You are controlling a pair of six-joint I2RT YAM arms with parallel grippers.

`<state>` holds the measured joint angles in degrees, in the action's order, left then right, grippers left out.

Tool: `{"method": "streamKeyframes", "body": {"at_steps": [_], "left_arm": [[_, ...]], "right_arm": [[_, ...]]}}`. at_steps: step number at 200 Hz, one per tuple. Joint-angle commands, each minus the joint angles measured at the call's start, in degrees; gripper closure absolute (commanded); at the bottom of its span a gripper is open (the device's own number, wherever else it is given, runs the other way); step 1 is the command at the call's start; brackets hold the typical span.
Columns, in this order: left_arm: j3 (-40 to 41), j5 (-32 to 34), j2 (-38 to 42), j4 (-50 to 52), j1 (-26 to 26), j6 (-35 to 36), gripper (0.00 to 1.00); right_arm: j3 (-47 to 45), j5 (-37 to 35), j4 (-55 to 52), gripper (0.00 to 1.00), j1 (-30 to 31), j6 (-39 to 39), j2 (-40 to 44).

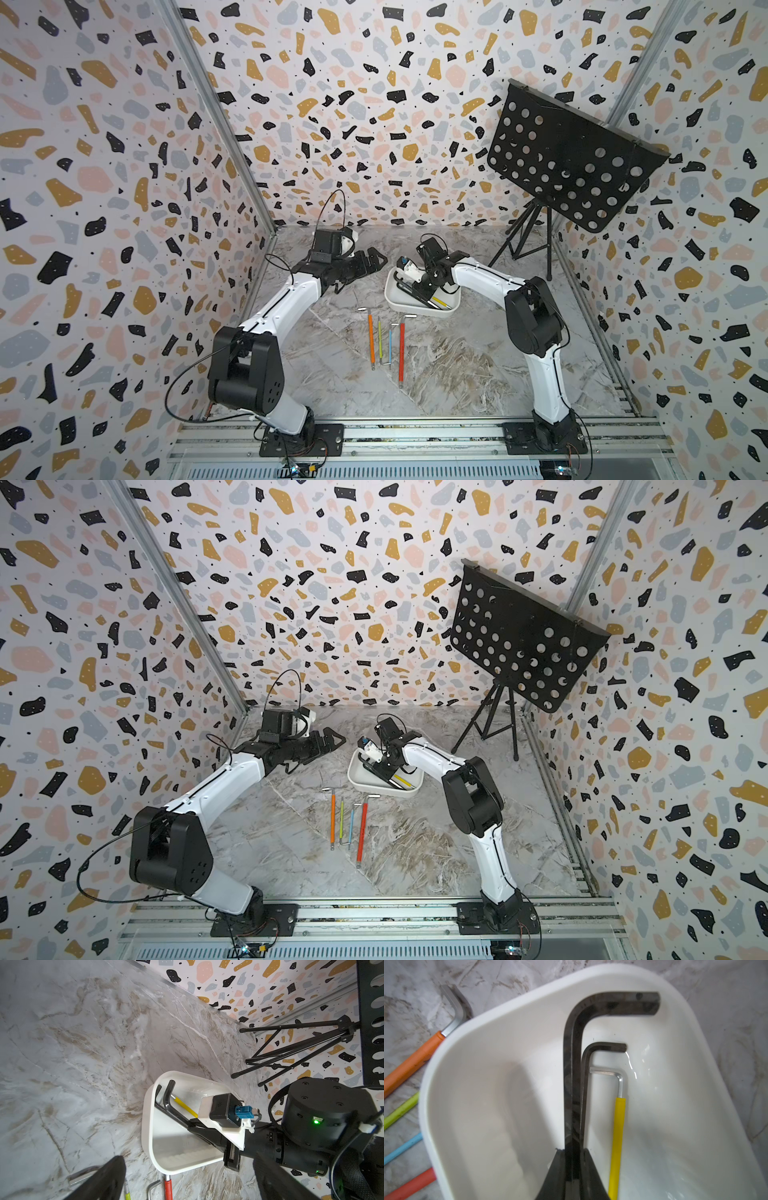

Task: Put the hex key on the desktop into the storage box
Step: Place the Allen key in the storage box.

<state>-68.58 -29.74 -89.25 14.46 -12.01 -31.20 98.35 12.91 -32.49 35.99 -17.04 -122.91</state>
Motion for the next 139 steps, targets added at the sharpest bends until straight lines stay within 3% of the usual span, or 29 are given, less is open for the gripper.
{"method": "streamKeyframes", "body": {"at_steps": [1,57,139], "left_arm": [[0.02,-0.81,0.75,-2.07,0.16,-0.10,0.00],[0.21,-0.60,0.71,-2.09,0.15,0.16,0.00],[1.55,0.46,3.48,-2.00,-0.76,1.51,0.00]], "right_arm": [[0.13,1.07,-1.10,0.77,-0.13,0.86,3.38],[-0.21,-0.93,-0.83,0.68,-0.13,2.45,5.94],[-8.74,-6.78,-0.40,0.65,-0.13,15.68,23.08]]}}
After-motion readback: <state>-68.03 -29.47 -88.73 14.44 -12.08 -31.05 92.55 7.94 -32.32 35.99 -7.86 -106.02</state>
